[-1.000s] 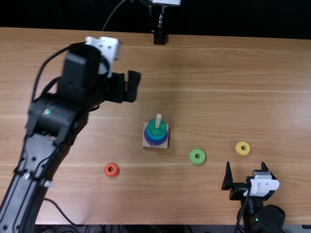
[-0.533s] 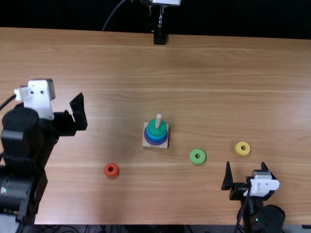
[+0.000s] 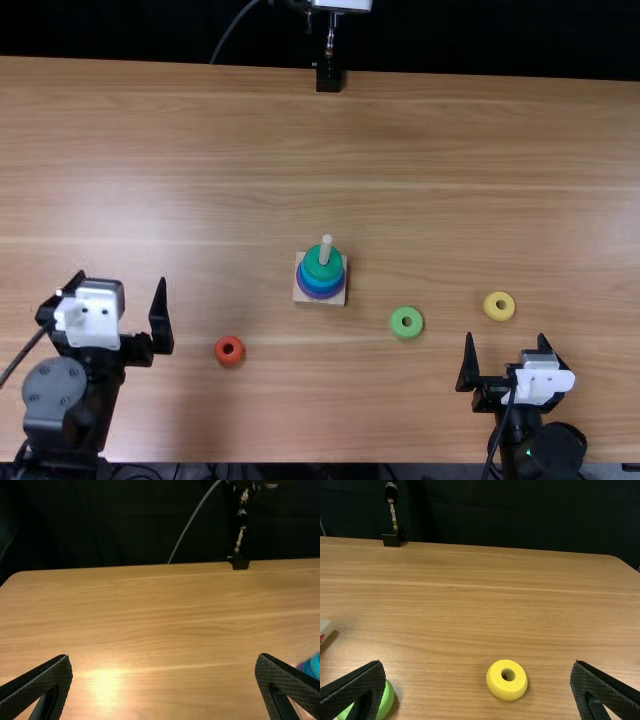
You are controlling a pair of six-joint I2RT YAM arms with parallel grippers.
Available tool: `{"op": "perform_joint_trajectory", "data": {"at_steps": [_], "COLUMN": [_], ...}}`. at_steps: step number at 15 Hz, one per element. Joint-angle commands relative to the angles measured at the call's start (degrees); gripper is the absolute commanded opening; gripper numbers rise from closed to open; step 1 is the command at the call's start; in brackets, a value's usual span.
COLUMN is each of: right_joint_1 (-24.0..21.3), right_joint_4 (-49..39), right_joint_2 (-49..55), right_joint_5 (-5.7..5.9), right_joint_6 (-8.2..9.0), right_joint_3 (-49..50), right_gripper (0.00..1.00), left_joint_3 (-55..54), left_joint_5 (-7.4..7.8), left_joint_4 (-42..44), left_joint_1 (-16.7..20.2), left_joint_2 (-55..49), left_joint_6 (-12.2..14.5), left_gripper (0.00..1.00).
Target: Build the Hanoi tower: stack the rings onto the peg from bottom to top in this color order: purple, dark blue, light blue, dark green, light green, yellow, orange.
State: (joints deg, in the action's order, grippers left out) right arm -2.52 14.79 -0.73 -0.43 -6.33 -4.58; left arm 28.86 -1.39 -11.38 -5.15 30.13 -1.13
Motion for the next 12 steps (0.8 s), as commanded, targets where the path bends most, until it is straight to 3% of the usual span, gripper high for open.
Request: {"op": "perform_joint_trajectory", "data": {"at_steps": [1, 7, 12], "right_joint_1": [-0.5, -0.5, -0.5], "right_joint_4": [4.3, 4.3, 4.3], "right_joint_2": [0.7, 0.7, 0.7], "right_joint_5": [0.32, 0.32, 0.32], "right_joint_6": [-0.21, -0.21, -0.21], "right_joint_3": [3.7, 3.7, 3.7], "right_gripper": [1.00, 1.00, 1.00], "left_joint_3": [-4.9, -21.5, -28.9], "left_joint_5": [0.86, 0.97, 0.86], "left_joint_4": [0.4, 0.3, -0.4], "left_joint_1": [1.2, 1.9, 3.4], "left_joint_2": [-5.0, -19.4, -26.4], "left_joint_6": [1.1, 1.2, 1.1], "left_gripper": [1.00, 1.00, 1.00]}}
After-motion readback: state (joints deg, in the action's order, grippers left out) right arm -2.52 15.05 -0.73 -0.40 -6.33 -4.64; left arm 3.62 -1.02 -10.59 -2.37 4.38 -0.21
